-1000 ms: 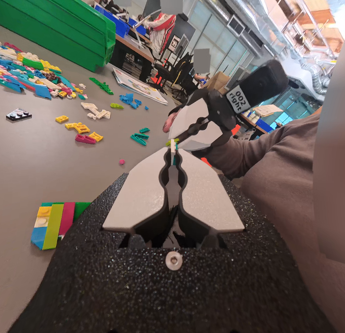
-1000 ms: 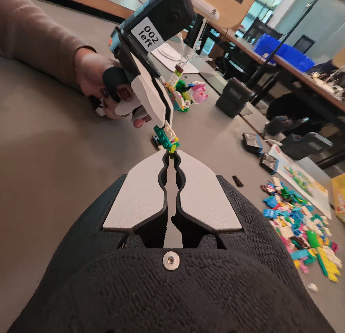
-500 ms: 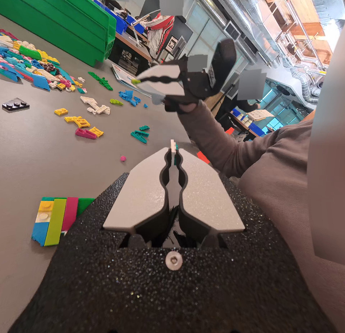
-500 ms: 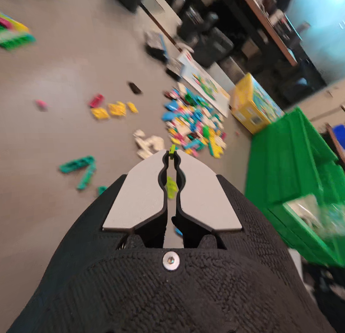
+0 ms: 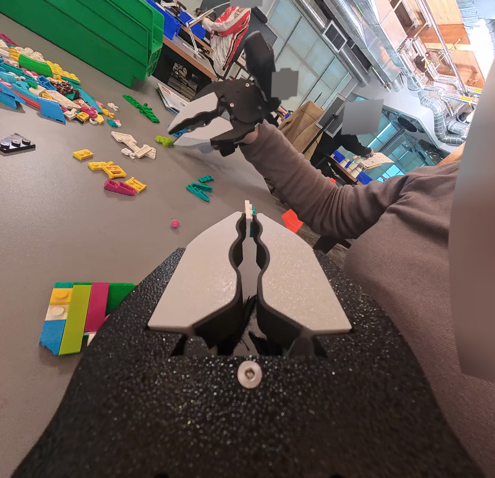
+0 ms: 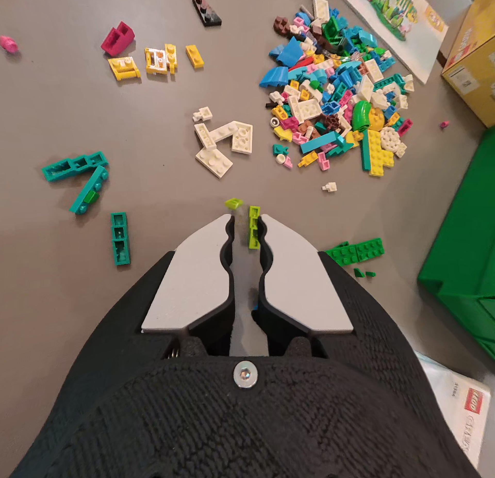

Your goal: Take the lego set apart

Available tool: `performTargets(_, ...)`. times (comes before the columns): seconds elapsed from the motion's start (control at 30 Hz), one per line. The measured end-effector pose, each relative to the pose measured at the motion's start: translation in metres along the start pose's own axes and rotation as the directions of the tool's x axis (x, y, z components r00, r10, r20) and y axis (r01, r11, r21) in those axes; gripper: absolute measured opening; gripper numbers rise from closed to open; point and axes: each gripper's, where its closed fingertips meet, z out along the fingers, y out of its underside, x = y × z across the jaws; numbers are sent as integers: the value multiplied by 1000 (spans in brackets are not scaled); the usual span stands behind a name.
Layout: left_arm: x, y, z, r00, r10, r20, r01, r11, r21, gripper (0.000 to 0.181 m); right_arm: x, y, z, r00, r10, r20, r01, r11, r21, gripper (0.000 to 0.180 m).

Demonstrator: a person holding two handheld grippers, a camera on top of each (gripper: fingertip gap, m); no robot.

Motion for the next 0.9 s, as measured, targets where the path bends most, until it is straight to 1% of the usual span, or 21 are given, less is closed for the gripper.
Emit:
performTargets(0.03,0,0,0,1000,0,1,0,1000,0,4,0,-3,-1,1000,2,-9,-2,1000,14,16)
performTargets(0.1,-1,-1,0,1000,0,7,0,1000,7,4,-6,-22,-10,1000,18,-17,-16,996,93,17)
performTargets(0.13,-1,-1,0,1000,-1,8,0,1000,10,4,-18,-39,-15,999,32,14,-34,986,164,17)
performTargets(0.17,-1,-1,-1,1000,-2,7,2,1000,11,4,-37,-59,-21,996,40,80,-59,967,248,17)
performTargets(0.23,0,-2,-1,1000,-1,-3,1,1000,13,4,-87,-101,-34,964,24,266,-133,908,398,17)
performTargets(0.3,5,-3,-1,999,8,-31,-7,1000,22,4,-129,-128,-41,917,-12,399,-191,864,466,18)
performTargets(0.37,5,-4,-2,999,16,-29,-15,999,28,4,-154,-143,-40,891,-32,452,-216,847,485,18)
performTargets(0.47,5,-3,-2,999,24,-22,-23,999,28,4,-171,-156,-36,898,-54,436,-196,839,508,17)
performTargets(0.53,7,-2,-1,999,30,-33,-29,999,22,4,-175,-158,-32,909,-60,412,-170,850,499,17)
performTargets(0.6,9,-1,0,998,40,-43,-40,999,13,4,-176,-158,-29,917,-67,394,-147,860,488,12)
performTargets(0.73,10,-2,0,998,42,-45,-42,999,19,4,-180,-159,-30,904,-59,423,-166,865,474,6)
performTargets(0.8,7,-5,1,999,42,-5,-41,998,45,4,-177,-159,-28,937,-79,339,-109,859,501,5)
performTargets(0.9,4,-6,1,996,58,61,-61,997,53,4,-175,-158,-25,980,-181,78,113,840,530,5)
